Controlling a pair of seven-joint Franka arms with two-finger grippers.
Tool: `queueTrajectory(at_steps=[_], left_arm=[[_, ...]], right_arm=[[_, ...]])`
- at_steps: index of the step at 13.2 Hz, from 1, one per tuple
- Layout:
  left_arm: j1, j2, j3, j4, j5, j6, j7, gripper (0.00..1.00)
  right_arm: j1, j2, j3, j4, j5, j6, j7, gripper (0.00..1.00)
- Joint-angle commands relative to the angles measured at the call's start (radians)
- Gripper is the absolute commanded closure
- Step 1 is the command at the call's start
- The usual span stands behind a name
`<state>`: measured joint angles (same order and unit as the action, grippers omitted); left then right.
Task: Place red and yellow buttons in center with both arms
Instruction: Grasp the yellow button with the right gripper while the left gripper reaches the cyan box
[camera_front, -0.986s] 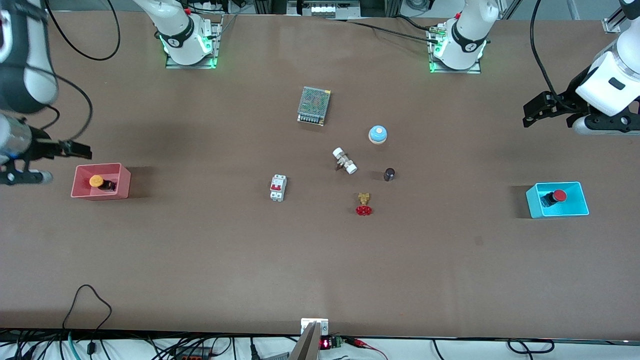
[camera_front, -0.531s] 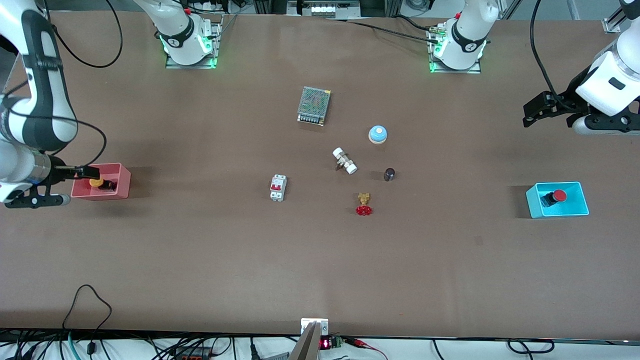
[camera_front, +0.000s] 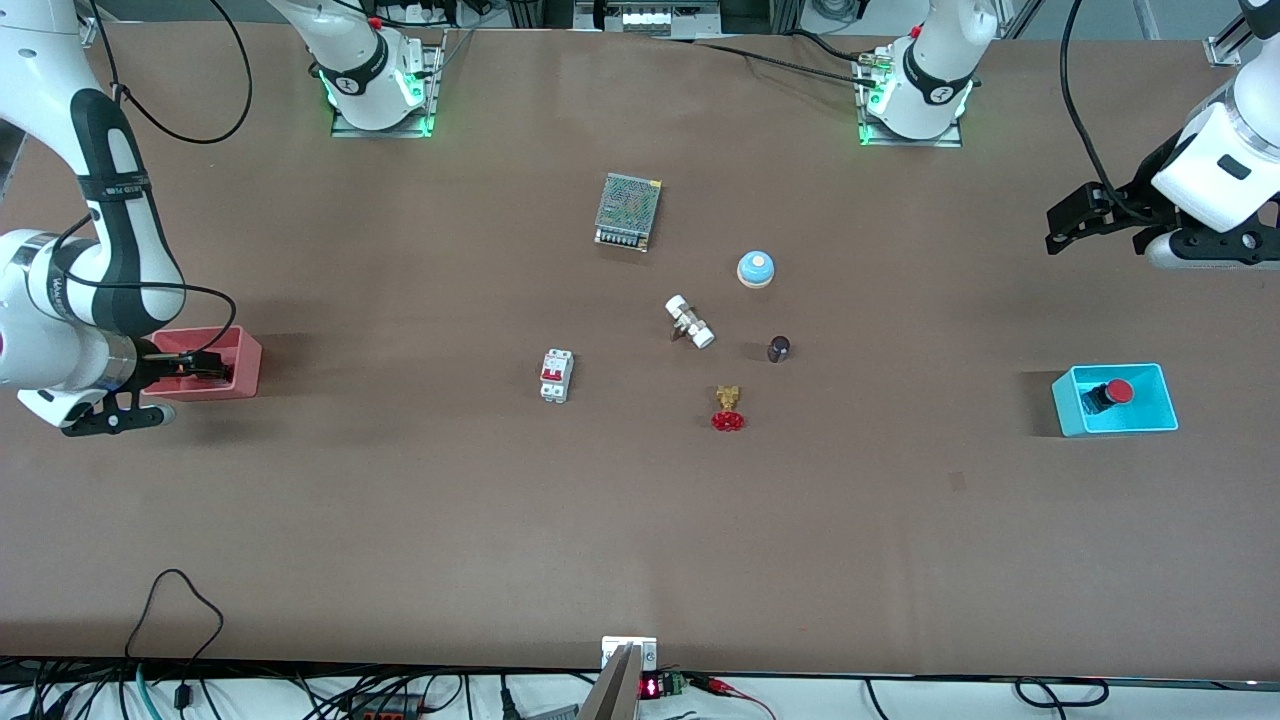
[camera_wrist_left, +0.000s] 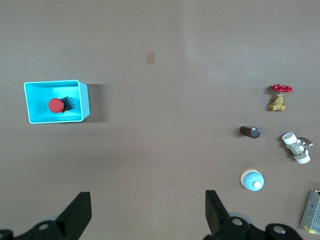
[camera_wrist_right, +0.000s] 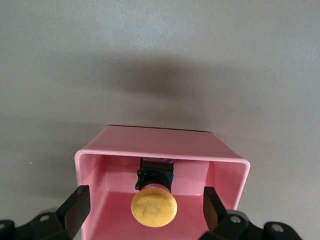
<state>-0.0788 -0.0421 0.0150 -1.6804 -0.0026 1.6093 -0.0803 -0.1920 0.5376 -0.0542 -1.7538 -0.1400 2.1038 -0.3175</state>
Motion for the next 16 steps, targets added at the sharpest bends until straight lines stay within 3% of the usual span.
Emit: queueTrajectory(at_steps=[1,6,8,12,13,14,16], left_arm=[[-0.006,0.016,0.011,0.033,-0.019,-0.023,-0.004,0.00],[0.004,0.039,0.016,0.033,-0.016,-0.023,-0.007,0.00],[0.068,0.091,0.025,0.033,0.001,-0.035,-0.006,0.00],[0.174,0.206,0.023,0.033,0.102,-0.028,0.011,0.00],[0.195,0.227,0.023,0.033,0.142,-0.022,0.025,0.00],[0.221,0.252,0.023,0.031,0.159,0.004,0.045,0.00],[0.267,0.284,0.023,0.010,0.161,0.101,0.103,0.00]], right_arm=[[-0.020,0.018,0.010,0.007,-0.016,-0.001,-0.018,0.00],[-0.023,0.030,0.010,0.005,-0.016,-0.016,-0.026,0.00],[-0.023,0.030,0.010,0.007,-0.016,-0.027,-0.026,0.00],[-0.026,0.031,0.010,0.008,-0.016,-0.027,-0.026,0.13],[-0.027,0.031,0.010,0.008,-0.016,-0.028,-0.026,0.30],[-0.027,0.031,0.010,0.007,-0.016,-0.028,-0.026,0.36],[-0.027,0.039,0.010,0.008,-0.016,-0.028,-0.026,0.36]])
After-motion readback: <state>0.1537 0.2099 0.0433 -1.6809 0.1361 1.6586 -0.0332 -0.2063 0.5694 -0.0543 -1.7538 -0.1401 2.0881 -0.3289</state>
